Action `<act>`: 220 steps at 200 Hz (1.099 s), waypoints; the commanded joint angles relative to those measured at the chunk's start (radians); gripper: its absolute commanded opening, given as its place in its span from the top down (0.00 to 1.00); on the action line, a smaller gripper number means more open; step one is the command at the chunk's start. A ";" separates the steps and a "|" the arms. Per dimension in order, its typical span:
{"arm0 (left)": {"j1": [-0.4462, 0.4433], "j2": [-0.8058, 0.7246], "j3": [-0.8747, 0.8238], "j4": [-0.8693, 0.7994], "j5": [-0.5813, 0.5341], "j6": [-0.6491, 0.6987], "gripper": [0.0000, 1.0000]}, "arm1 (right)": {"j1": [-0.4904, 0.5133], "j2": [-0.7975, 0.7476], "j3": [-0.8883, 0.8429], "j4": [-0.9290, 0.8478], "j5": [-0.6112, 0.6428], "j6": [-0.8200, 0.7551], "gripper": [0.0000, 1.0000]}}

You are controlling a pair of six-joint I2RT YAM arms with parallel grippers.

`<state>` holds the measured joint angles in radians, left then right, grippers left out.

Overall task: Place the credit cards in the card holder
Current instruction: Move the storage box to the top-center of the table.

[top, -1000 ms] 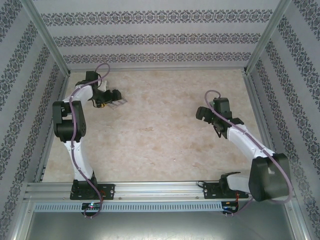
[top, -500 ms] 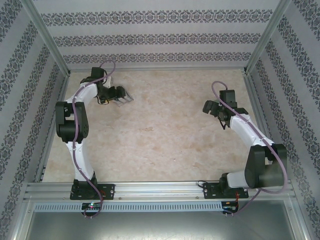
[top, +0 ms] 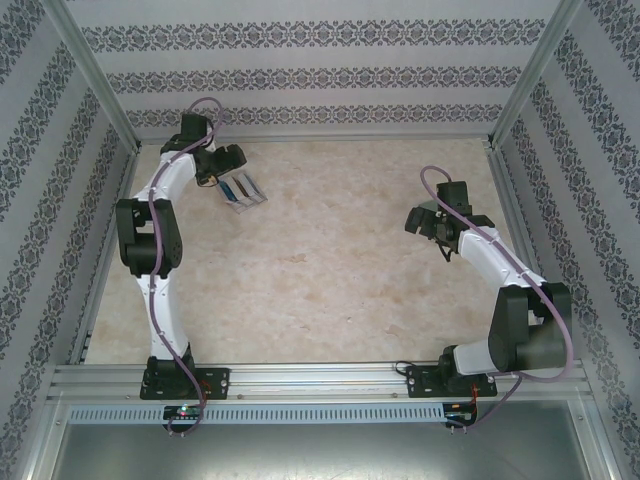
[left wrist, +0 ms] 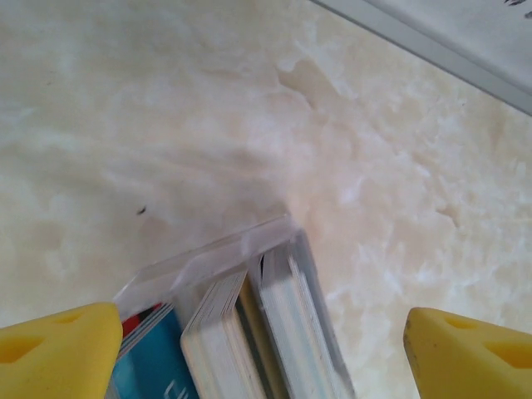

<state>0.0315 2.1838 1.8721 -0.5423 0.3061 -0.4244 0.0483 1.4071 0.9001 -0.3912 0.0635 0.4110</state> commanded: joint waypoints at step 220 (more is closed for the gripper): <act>-0.339 0.014 -0.003 0.027 0.161 0.006 0.12 | -0.098 0.125 0.171 -0.070 0.036 0.026 0.02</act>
<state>-0.2390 2.2269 1.8870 -0.4995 0.3824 -0.3992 -0.0204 1.4612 0.9863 -0.4458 0.0975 0.4004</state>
